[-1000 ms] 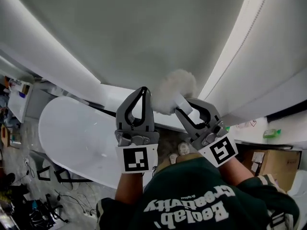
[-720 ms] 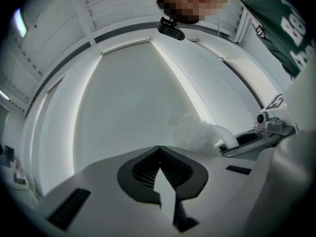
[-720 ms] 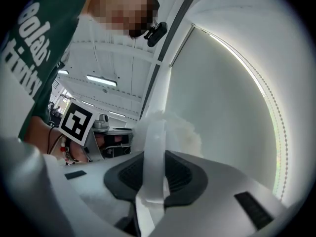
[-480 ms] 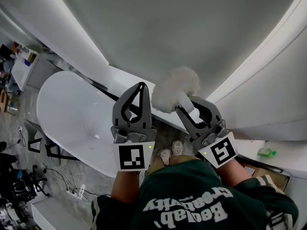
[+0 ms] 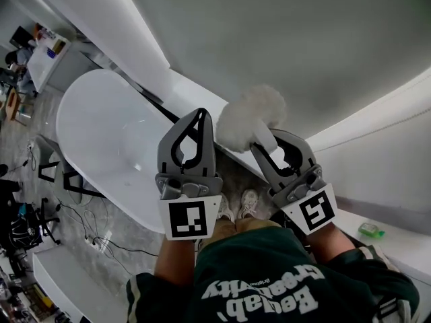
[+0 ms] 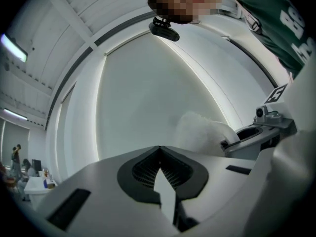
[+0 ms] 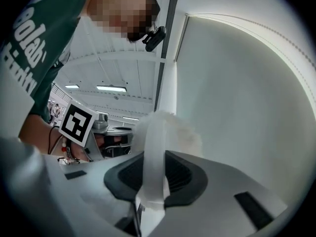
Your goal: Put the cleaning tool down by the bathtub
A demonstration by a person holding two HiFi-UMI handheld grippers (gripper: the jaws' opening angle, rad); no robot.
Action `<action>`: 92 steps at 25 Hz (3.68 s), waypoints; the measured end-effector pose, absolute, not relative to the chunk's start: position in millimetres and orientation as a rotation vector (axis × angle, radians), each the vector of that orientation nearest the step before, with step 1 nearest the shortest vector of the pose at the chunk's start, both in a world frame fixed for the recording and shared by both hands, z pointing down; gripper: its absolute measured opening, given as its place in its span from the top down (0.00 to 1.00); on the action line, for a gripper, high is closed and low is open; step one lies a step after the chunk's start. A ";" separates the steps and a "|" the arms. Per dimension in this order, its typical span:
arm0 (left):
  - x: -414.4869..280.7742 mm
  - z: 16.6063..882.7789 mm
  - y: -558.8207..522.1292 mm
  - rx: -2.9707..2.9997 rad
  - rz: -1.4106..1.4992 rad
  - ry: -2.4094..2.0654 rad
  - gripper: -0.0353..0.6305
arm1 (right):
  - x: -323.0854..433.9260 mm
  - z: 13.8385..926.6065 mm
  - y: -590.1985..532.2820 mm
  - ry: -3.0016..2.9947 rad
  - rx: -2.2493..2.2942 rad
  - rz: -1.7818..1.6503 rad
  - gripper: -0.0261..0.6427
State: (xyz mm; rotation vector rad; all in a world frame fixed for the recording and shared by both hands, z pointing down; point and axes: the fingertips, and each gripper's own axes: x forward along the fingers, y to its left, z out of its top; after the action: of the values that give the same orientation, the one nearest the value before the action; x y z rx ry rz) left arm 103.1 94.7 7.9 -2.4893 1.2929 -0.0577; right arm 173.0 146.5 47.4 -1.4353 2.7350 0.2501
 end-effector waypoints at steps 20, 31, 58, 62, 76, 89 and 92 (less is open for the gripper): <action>2.6 22.5 63.3 -2.525 0.064 1.311 0.94 | 78.4 62.4 113.9 2.729 -1.525 0.272 0.82; 7.8 41.1 15.8 -2.535 0.069 1.355 0.94 | 75.2 86.1 56.7 2.782 -1.509 0.228 0.82; -31.6 172.9 -84.7 -2.501 -0.157 1.547 0.94 | 44.6 292.8 -98.9 3.095 -1.420 -0.266 0.82; -32.1 198.1 -94.6 -2.526 -0.148 1.574 0.94 | 44.7 328.8 -111.9 3.139 -1.406 -0.384 0.82; -24.7 253.8 -103.8 -2.610 -0.086 1.646 0.94 | 37.6 429.4 -138.0 3.194 -1.370 -0.670 0.82; -27.9 291.1 -106.9 -2.621 -0.127 1.692 0.94 | 36.6 508.3 -156.8 3.240 -1.389 -0.868 0.82; -28.0 298.4 -110.7 -2.610 -0.117 1.715 0.94 | 33.2 521.5 -159.9 3.255 -1.377 -0.904 0.82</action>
State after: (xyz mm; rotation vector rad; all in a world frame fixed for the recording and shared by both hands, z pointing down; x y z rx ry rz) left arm -28.0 -110.7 298.4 -2.6096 1.7153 -0.1171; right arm 33.2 -159.9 521.5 -1.3774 3.2553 -0.9040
